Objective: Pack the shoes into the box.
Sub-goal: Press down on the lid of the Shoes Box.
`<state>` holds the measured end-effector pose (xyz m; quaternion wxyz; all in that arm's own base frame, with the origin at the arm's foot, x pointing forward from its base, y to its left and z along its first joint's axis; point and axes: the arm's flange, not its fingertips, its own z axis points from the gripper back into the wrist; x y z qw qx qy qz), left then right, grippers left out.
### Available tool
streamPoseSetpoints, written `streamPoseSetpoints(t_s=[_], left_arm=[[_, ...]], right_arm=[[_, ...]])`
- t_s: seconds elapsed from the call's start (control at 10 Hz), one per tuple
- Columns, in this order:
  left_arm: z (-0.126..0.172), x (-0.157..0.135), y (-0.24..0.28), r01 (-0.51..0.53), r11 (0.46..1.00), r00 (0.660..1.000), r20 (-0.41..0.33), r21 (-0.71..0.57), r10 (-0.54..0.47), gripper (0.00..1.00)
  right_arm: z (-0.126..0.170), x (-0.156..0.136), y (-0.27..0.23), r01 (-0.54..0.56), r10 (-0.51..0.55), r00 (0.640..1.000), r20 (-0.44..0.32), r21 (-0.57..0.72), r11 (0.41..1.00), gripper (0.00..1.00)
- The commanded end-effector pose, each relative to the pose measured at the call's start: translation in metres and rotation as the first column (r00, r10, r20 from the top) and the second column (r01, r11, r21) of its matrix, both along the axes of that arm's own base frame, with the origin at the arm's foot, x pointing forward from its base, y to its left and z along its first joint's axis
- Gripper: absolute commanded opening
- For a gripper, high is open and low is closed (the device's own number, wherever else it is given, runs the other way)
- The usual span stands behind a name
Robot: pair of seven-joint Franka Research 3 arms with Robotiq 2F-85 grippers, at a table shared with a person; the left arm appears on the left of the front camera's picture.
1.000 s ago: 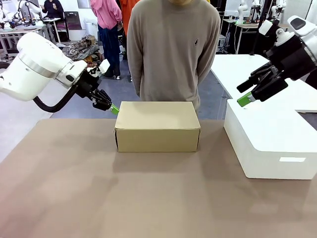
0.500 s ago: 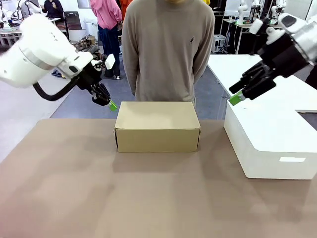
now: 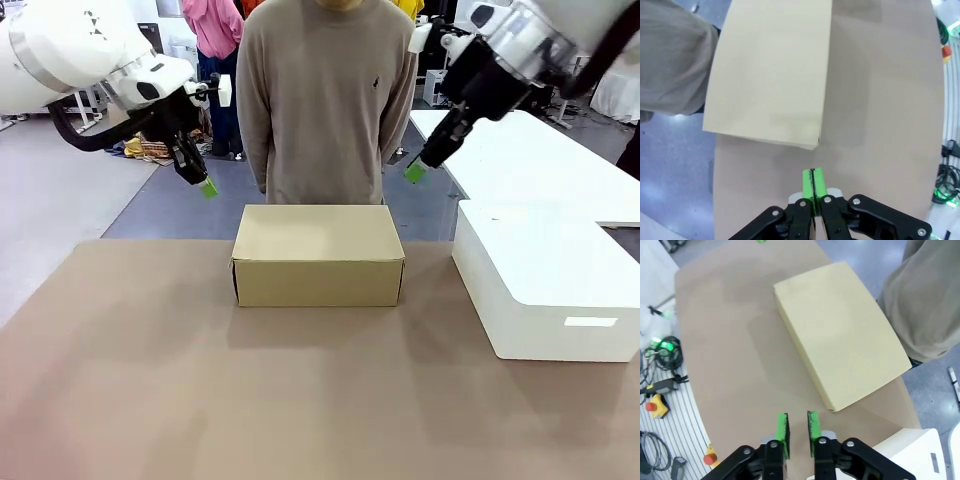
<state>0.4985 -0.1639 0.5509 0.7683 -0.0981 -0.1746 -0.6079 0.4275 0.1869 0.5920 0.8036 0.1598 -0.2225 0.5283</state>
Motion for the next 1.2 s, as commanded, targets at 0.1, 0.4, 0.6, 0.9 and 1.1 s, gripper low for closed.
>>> streamPoseSetpoints(t_s=[0.1, 0.4, 0.6, 0.9, 1.1], left_arm=[[0.008, -0.02, 0.01, -0.057, 0.997, 0.998, -0.025, -0.061, 0.055, 0.57], [0.008, -0.038, 0.027, -0.131, 0.985, 0.991, -0.054, -0.111, 0.125, 1.0], [0.004, -0.046, 0.032, -0.153, 0.979, 0.986, -0.095, -0.138, 0.141, 1.0], [-0.007, -0.054, 0.029, -0.203, 0.973, 0.978, -0.076, -0.109, 0.196, 1.0], [-0.006, -0.05, 0.027, -0.217, 0.972, 0.976, -0.025, -0.091, 0.215, 1.0]], right_arm=[[0.005, 0.034, 0.03, 0.081, -0.081, 0.997, 0.006, -0.061, 0.995, 0.0], [-0.011, 0.064, 0.057, 0.176, -0.174, 0.984, 0.034, -0.062, 0.982, 0.0], [-0.025, 0.079, 0.071, 0.199, -0.2, 0.98, 0.004, -0.086, 0.976, 0.0], [-0.041, 0.099, 0.08, 0.259, -0.259, 0.966, 0.012, -0.105, 0.96, 0.0], [-0.048, 0.092, 0.074, 0.212, -0.214, 0.977, -0.007, -0.091, 0.973, 0.0]])
